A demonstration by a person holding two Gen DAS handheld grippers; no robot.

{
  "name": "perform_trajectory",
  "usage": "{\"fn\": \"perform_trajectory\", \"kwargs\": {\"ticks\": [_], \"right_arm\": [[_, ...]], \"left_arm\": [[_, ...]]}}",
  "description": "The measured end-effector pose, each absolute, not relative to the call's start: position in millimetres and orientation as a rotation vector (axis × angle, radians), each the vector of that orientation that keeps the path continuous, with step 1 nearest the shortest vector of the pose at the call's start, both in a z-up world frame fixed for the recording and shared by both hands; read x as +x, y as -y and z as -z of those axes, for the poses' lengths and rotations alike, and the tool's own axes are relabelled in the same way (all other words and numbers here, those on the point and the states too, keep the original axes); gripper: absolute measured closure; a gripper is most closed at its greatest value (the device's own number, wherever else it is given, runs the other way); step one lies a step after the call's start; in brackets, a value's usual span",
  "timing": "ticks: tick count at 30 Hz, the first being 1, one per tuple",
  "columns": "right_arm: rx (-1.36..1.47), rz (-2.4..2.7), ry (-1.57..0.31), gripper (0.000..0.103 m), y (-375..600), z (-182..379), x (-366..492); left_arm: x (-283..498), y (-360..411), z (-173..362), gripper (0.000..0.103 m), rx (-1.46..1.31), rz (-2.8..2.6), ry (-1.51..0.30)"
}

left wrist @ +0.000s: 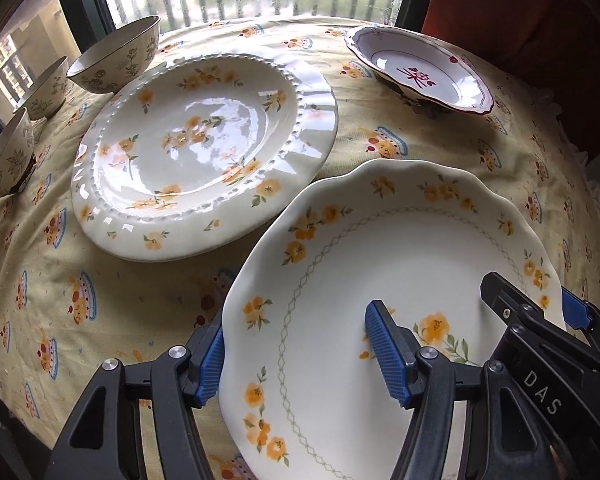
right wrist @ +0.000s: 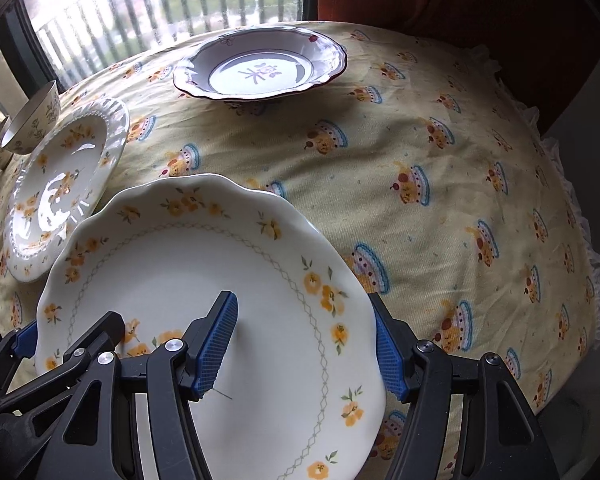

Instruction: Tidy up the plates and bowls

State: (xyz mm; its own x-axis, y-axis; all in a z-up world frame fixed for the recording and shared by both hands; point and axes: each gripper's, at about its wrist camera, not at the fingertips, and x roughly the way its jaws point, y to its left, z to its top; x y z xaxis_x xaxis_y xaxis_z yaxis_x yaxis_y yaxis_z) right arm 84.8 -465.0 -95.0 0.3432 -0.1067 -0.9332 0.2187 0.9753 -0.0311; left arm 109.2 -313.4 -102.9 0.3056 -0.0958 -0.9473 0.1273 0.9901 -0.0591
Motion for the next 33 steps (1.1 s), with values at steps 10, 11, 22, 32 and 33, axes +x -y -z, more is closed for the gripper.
{"fn": "perform_trajectory", "kwargs": {"ticks": [10, 11, 22, 32, 33], "right_arm": [[0.114, 0.216, -1.245, 0.034, 479, 109, 80], [0.111, 0.207, -1.242, 0.034, 479, 108, 79], [0.002, 0.195, -1.192, 0.026, 470, 85, 78], [0.102, 0.102, -1.104, 0.02, 440, 32, 81], [0.115, 0.098, -1.097, 0.02, 433, 26, 82]], "left_arm": [[108, 331, 109, 0.036, 0.074, 0.167, -1.232], [108, 330, 109, 0.035, 0.069, 0.172, -1.232], [102, 309, 92, 0.014, 0.057, 0.141, -1.227], [102, 270, 43, 0.003, 0.037, 0.183, -1.161], [103, 266, 37, 0.002, 0.04, 0.19, -1.148]]}}
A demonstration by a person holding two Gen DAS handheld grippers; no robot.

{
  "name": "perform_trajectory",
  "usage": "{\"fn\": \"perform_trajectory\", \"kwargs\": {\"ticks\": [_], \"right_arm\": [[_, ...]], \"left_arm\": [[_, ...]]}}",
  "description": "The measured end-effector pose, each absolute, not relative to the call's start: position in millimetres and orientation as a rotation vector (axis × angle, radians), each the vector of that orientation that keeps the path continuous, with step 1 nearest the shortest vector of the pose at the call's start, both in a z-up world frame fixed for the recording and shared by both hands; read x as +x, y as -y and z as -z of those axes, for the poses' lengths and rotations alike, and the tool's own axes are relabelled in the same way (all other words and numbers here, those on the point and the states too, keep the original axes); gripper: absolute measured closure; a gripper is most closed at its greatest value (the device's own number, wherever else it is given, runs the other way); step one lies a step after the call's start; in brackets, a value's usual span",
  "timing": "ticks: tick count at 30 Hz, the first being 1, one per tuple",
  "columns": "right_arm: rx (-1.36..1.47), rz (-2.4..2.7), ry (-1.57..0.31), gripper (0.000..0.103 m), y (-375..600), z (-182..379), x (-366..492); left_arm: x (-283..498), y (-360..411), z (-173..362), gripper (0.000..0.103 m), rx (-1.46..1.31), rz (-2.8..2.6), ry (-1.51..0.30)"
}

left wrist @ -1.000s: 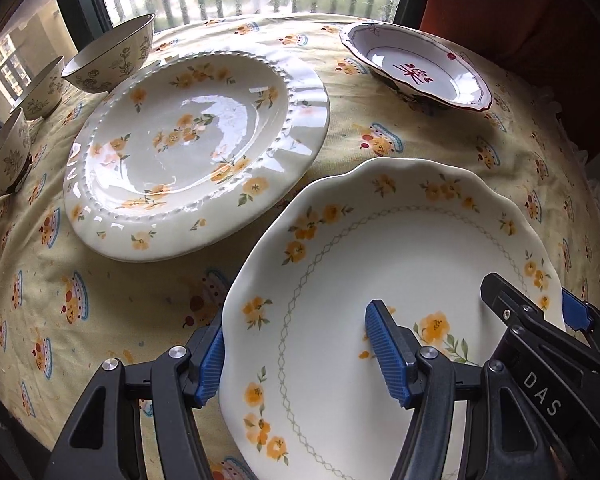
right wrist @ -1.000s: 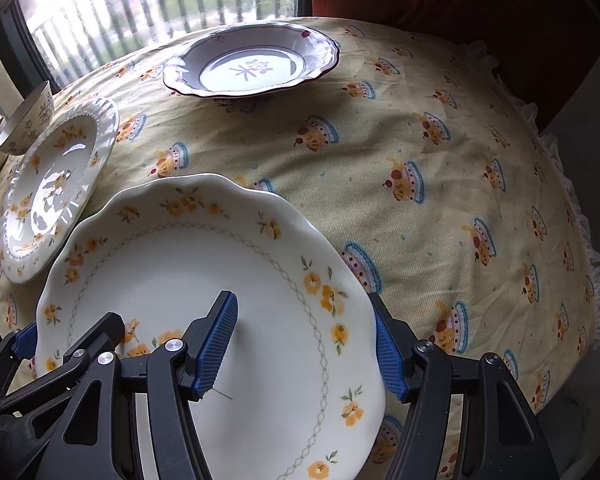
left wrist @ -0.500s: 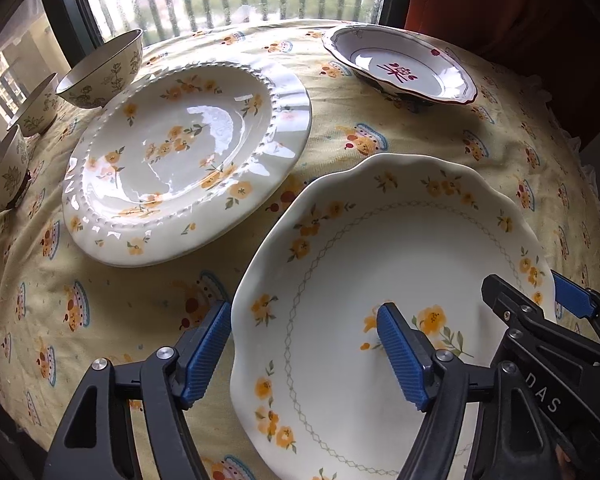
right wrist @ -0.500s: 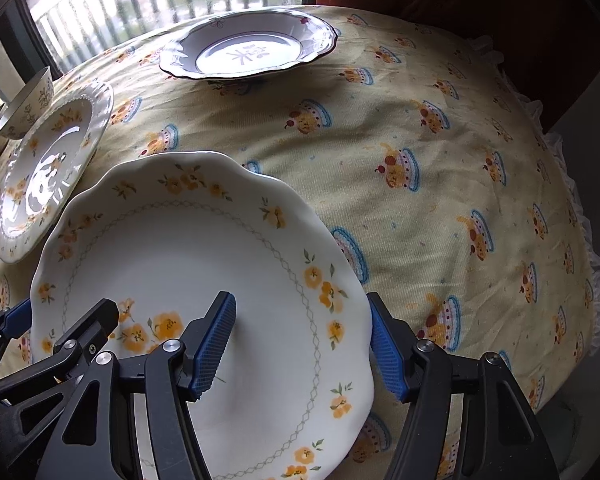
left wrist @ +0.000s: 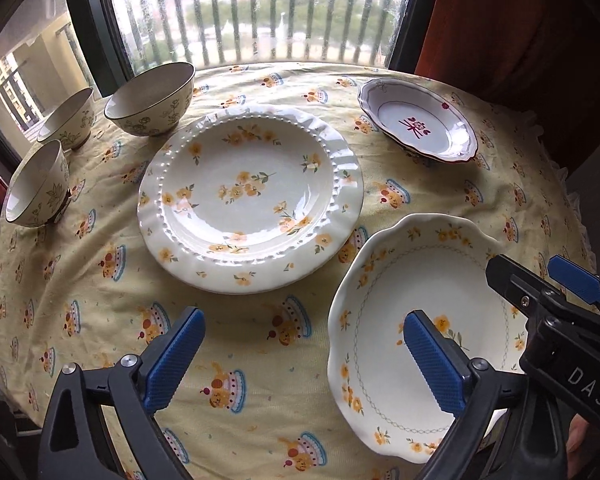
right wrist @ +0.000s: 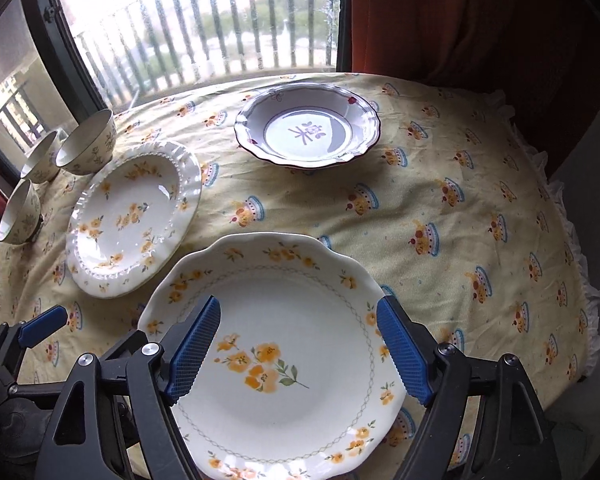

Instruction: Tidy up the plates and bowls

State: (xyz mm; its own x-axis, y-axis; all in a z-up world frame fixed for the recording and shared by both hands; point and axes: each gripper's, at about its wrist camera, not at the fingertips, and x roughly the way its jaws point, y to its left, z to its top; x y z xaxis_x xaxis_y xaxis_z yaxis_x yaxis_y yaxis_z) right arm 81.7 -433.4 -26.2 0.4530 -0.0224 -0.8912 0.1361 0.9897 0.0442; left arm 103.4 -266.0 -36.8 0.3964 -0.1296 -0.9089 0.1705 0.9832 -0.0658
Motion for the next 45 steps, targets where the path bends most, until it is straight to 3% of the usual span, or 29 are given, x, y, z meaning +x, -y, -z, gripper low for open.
{"fn": "perform_trajectory", "kwargs": {"ticks": [23, 39, 45], "right_arm": [[0.133, 0.145, -0.956, 0.02, 309, -44, 146], [0.084, 0.082, -1.026, 0.02, 314, 4, 222], [0.055, 0.1, -1.079, 0.02, 318, 34, 242]], "left_arm": [[170, 165, -28, 0.007, 0.071, 0.196, -0.987], [227, 168, 25, 0.008, 0.008, 0.065, -1.086], [245, 175, 56, 0.013, -0.01, 0.043, -1.153]]}}
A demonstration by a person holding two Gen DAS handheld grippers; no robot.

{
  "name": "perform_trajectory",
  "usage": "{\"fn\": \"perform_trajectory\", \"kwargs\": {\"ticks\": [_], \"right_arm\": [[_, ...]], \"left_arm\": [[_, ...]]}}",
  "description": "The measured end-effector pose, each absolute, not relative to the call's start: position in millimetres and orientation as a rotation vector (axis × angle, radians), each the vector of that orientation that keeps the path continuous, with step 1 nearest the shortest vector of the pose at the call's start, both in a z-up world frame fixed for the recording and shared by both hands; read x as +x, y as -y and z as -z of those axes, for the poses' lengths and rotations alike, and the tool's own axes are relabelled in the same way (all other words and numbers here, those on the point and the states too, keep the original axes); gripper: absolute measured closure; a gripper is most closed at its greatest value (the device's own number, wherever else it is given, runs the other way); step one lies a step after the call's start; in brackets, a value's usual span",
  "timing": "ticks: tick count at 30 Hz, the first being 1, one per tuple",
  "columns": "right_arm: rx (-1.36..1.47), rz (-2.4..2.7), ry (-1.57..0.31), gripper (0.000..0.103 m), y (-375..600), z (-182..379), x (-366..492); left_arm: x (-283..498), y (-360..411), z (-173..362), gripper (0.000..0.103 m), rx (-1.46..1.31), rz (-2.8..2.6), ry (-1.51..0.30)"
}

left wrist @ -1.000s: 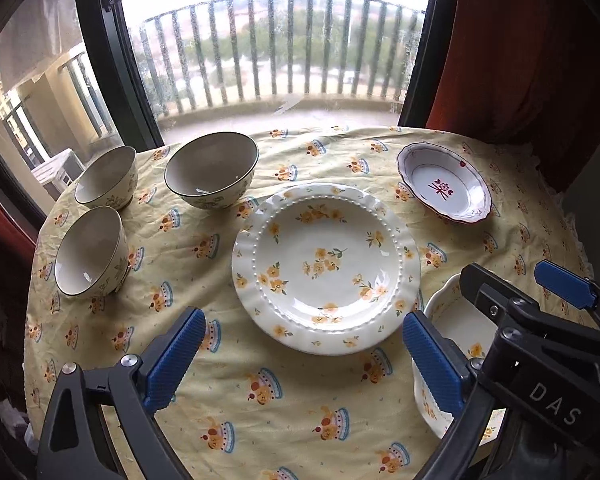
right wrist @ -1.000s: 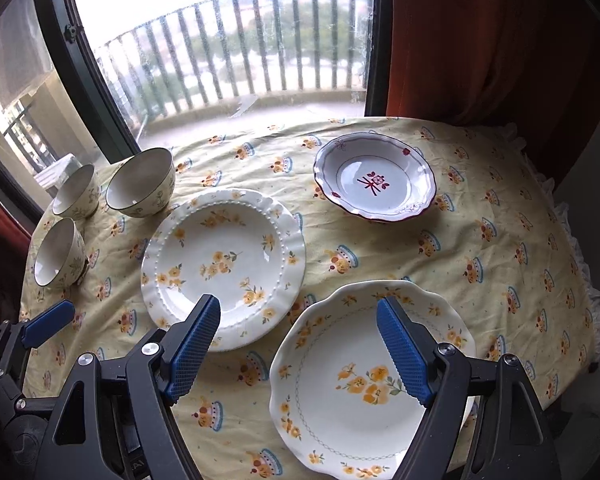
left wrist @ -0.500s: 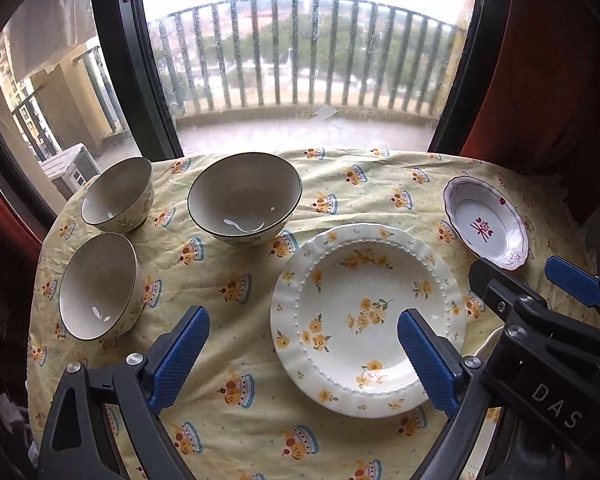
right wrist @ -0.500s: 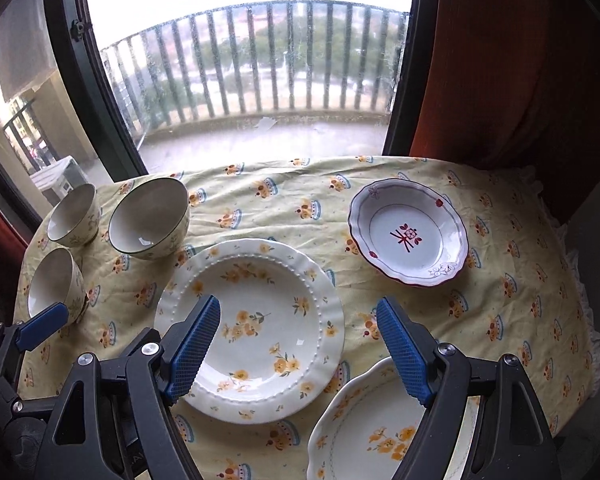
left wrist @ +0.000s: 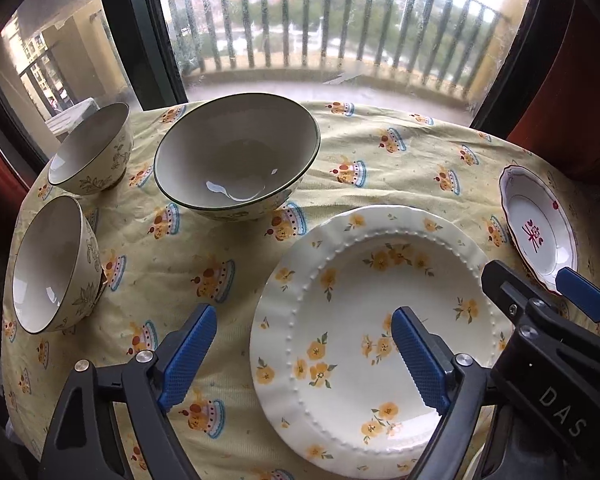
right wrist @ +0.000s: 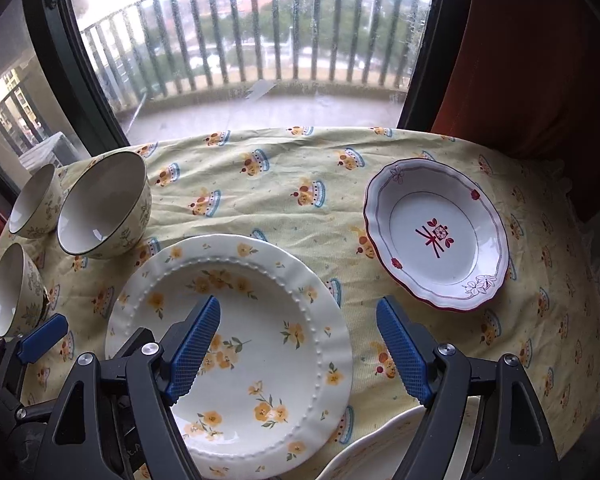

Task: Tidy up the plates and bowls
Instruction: 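Grasp the rim of the deep beaded-rim plate with both grippers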

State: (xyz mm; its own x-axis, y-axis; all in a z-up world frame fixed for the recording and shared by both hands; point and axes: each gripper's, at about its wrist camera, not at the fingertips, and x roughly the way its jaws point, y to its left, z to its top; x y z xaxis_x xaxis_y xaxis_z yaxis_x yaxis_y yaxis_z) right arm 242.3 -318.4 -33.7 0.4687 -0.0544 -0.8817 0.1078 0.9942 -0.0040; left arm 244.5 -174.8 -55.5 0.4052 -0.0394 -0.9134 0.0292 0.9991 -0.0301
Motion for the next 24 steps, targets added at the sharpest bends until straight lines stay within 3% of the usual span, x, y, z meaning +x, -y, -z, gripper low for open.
{"fn": "perform_trajectory", "kwargs": {"ticks": [14, 24], "right_arm": [[0.058, 0.098, -1.217, 0.02, 327, 93, 263], [0.056, 0.089, -1.243, 0.03, 330, 101, 269]], "left_arm": [[256, 184, 105, 0.017, 0.014, -0.013, -1.264], [250, 192, 101, 0.018, 0.024, -0.006, -1.256]]}}
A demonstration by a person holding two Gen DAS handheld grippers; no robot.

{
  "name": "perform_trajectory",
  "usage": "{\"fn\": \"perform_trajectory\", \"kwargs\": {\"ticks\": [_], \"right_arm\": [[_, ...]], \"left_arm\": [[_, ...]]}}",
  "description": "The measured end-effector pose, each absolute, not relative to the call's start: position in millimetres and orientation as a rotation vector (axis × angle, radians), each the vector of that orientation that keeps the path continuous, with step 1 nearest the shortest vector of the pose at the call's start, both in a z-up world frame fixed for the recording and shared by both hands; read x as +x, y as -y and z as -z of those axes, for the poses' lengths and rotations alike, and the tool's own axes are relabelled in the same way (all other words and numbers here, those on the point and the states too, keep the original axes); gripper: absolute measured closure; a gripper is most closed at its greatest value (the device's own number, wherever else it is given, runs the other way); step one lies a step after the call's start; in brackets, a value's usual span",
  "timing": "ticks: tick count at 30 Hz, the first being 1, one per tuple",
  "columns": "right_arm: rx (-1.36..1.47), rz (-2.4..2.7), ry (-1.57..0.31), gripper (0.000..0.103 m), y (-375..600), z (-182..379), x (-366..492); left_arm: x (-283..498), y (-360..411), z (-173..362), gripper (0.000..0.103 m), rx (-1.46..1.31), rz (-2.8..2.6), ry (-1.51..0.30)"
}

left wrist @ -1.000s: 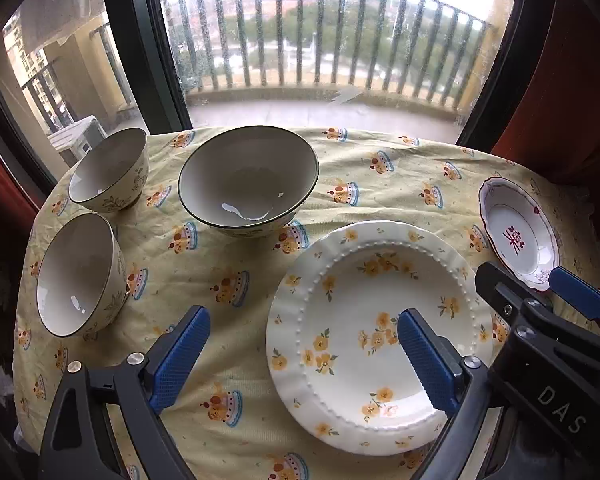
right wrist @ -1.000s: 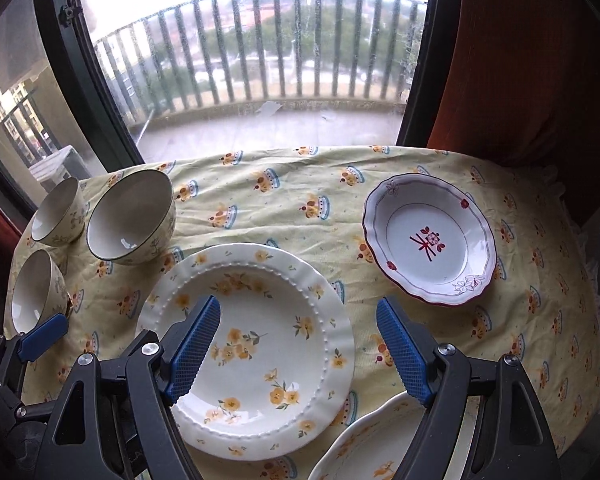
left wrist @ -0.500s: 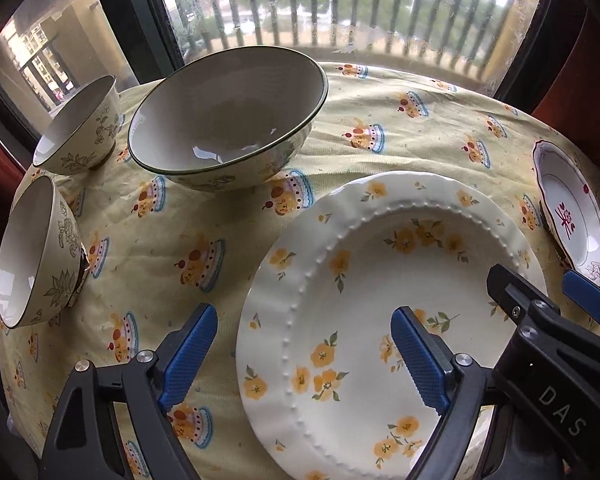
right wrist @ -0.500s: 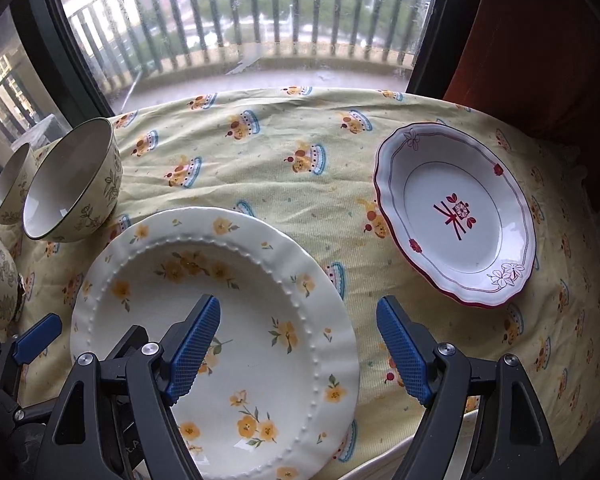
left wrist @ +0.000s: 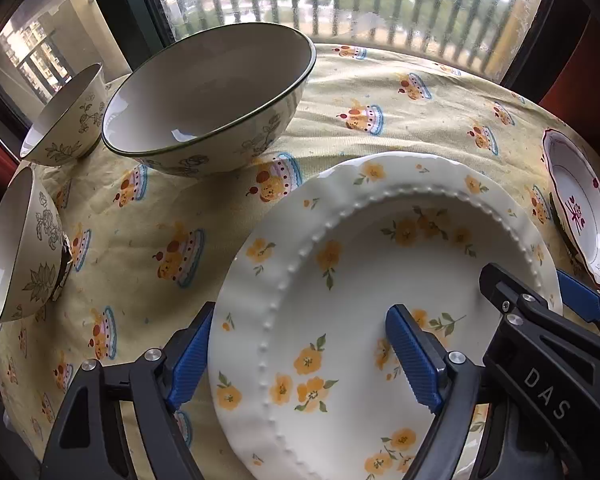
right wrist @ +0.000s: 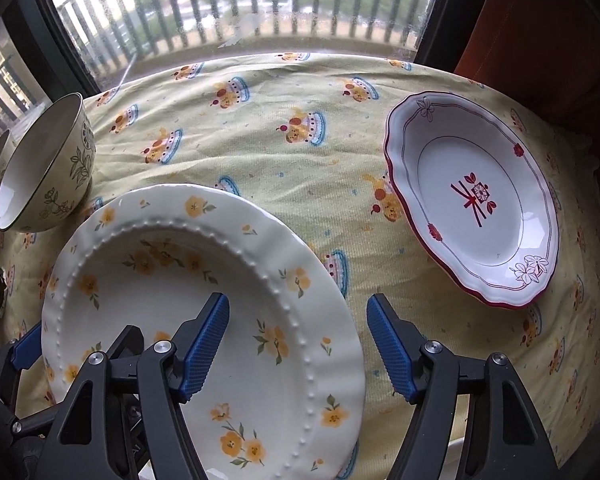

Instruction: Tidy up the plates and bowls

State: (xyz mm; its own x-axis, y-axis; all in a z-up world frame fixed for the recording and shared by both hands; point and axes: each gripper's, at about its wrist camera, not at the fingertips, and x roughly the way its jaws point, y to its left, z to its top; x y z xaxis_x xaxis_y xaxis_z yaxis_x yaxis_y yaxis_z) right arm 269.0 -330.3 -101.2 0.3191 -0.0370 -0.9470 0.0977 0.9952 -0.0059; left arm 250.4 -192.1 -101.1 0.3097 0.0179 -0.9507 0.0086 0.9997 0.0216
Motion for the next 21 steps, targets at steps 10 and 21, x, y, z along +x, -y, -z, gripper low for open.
{"fn": "perform_trajectory", "kwargs": {"ticks": [10, 21], "right_arm": [[0.032, 0.055, -1.245, 0.044, 330, 100, 265], [-0.039, 0.03, -1.28, 0.037, 321, 102, 267]], "left_arm": [[251, 184, 97, 0.035, 0.009, -0.013, -1.267], [247, 184, 97, 0.039, 0.026, -0.009, -1.258]]}}
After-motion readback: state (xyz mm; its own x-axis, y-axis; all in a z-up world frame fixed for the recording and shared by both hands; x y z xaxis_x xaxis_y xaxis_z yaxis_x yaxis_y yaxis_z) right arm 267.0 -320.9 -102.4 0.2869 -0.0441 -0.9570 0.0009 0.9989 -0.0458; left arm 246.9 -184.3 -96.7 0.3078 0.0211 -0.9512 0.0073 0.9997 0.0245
